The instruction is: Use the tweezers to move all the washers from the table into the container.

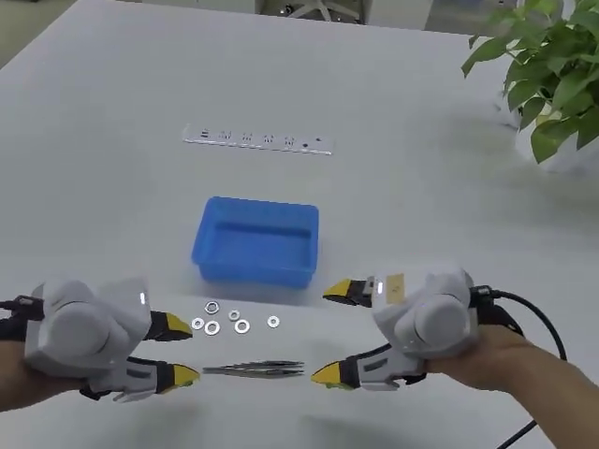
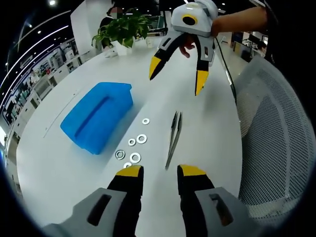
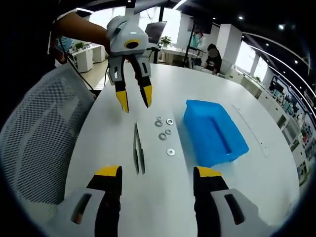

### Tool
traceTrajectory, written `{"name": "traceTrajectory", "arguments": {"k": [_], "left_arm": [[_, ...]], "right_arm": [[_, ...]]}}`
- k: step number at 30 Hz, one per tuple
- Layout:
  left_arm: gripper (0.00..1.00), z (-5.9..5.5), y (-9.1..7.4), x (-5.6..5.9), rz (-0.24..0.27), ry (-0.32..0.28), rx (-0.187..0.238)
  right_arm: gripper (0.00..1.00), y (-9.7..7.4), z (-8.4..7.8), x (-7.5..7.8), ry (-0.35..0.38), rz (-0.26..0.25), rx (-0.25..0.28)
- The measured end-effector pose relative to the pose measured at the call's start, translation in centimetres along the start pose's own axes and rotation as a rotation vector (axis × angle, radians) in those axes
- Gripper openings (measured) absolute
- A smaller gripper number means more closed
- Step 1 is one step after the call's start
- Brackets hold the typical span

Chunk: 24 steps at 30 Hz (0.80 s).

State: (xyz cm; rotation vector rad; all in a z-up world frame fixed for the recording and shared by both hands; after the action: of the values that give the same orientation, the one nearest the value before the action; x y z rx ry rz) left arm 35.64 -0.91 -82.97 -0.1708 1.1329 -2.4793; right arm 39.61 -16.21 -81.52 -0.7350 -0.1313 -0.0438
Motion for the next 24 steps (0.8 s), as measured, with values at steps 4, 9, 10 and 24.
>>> {"name": "traceTrajectory", "arguments": {"k": [4, 9, 10, 24], "left_arm": [[0.29, -0.1, 0.2, 0.0, -0.011, -0.005, -0.003], [0.29, -0.1, 0.3, -0.2, -0.012, -0.004, -0.003], [0.28, -0.1, 0.4, -0.3, -0.012, -0.005, -0.002], [0.23, 0.5, 1.2, -0.6, -0.036, 0.011, 0.009]], "right_arm": [[0.54, 0.7, 0.0, -0.2, -0.012, 0.025, -0.006], [0.49, 1.4, 0.0, -0.3, -0.017, 0.048, -0.012], [0.48, 1.6, 0.0, -0.4, -0.02, 0.052, -0.015], [0.33, 3.6, 0.1, -0.6, -0.037, 0.1, -0.036]]}}
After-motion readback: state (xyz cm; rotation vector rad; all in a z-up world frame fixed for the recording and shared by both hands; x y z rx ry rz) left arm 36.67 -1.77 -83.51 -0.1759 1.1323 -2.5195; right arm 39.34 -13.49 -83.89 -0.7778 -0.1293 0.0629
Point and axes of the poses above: the centre of the closed fingertips' face, and the gripper's own axes: y roughly forward along the fingers, x roughly to its right, z roughly out of its top, the point moved 3 cm from there along -y, roughly backward along the fingers, and after that the axes turned 2 degrees about x, right-handed, at the moved point
